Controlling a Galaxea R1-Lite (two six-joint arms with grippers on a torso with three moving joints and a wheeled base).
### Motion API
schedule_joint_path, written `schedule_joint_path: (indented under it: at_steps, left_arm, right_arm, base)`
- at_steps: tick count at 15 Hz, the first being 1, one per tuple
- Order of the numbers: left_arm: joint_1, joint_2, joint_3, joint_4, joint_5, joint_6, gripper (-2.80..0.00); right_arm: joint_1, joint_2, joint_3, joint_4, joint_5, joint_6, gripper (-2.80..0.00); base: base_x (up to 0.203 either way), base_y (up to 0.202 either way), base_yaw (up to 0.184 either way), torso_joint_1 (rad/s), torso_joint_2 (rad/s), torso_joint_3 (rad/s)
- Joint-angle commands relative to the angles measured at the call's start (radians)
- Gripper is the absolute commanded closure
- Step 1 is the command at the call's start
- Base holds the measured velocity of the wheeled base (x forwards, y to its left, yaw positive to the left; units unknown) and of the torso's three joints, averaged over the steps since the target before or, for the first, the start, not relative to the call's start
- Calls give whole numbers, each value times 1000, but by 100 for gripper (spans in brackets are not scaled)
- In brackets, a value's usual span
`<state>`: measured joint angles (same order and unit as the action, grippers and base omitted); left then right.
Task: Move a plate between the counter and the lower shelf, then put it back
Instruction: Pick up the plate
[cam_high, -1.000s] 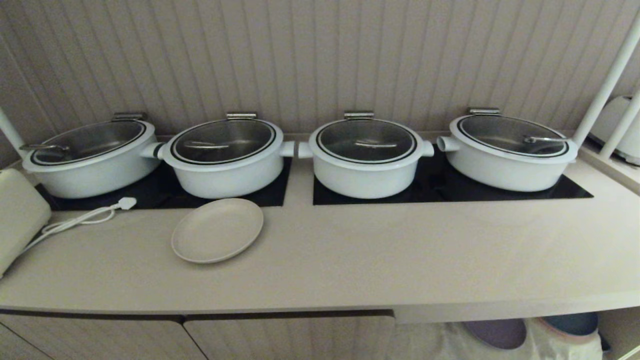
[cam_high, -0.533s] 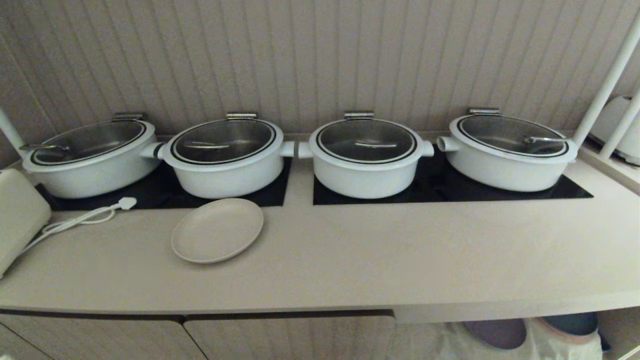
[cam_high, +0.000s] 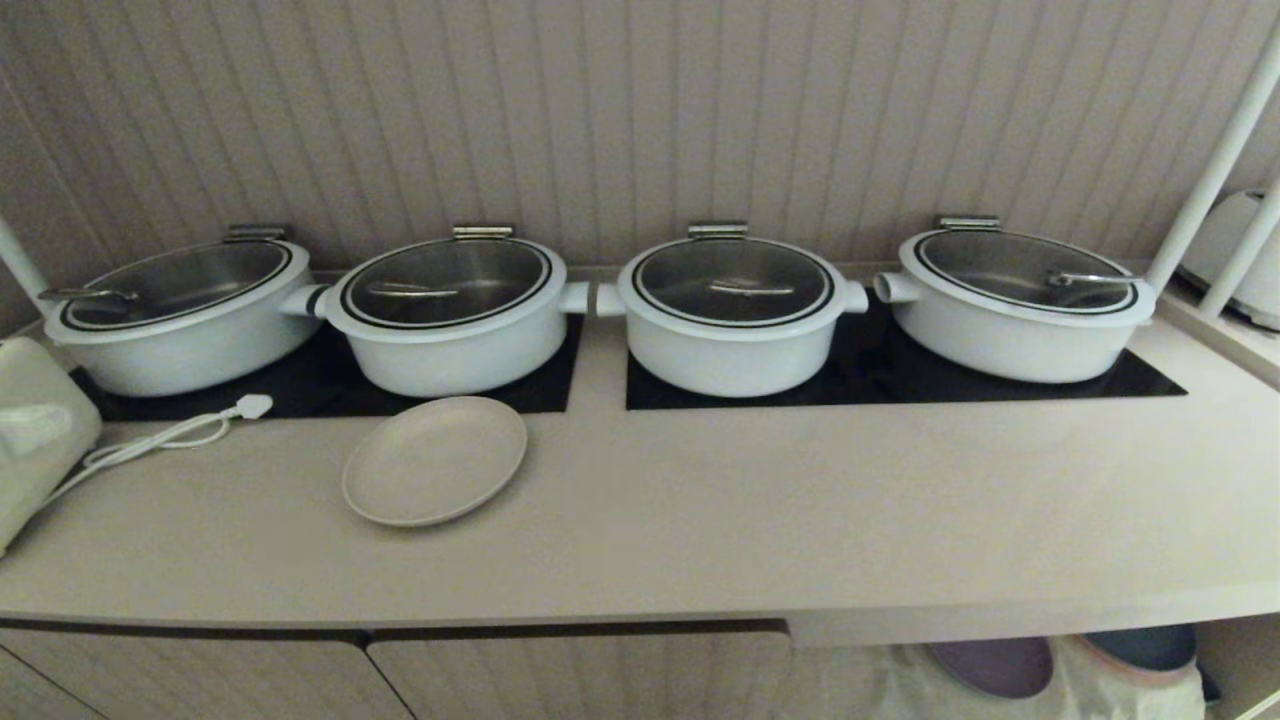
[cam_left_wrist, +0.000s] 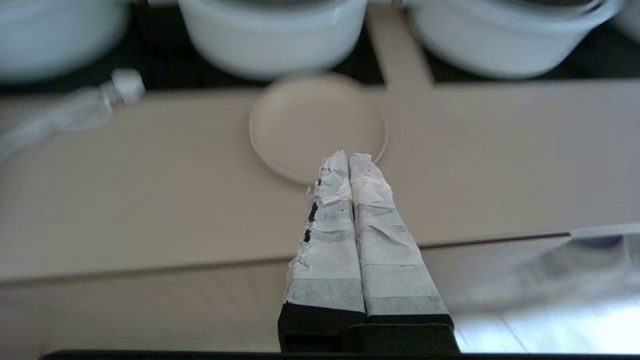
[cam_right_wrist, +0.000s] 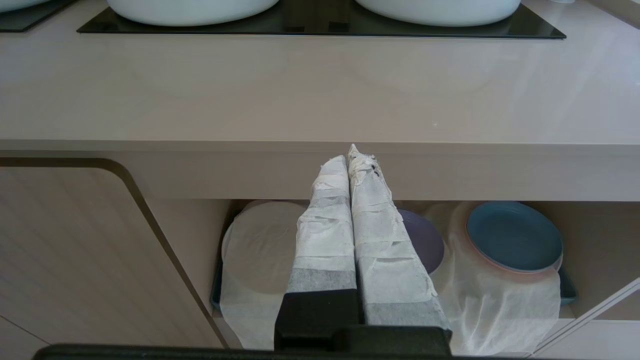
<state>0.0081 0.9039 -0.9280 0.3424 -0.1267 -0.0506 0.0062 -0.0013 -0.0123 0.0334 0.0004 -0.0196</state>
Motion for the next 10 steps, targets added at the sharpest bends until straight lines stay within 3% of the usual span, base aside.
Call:
schedule_joint_path:
  at_steps: [1,5,10]
  left_arm:
    - [3,278,-133,94,16,-37,0]
    - [2,522,-290,304,41,-190,0]
    - [-11,697,-308,347,60,-285,0]
  right_arm:
    - [0,1,0,0,0,0,0]
    - [0,1,0,0,0,0,0]
    - [0,1,0,0,1,0,0]
  base:
    - [0,0,0,0,0,0]
    - [0,0,0,0,0,0]
    - [0,0,0,0,0,0]
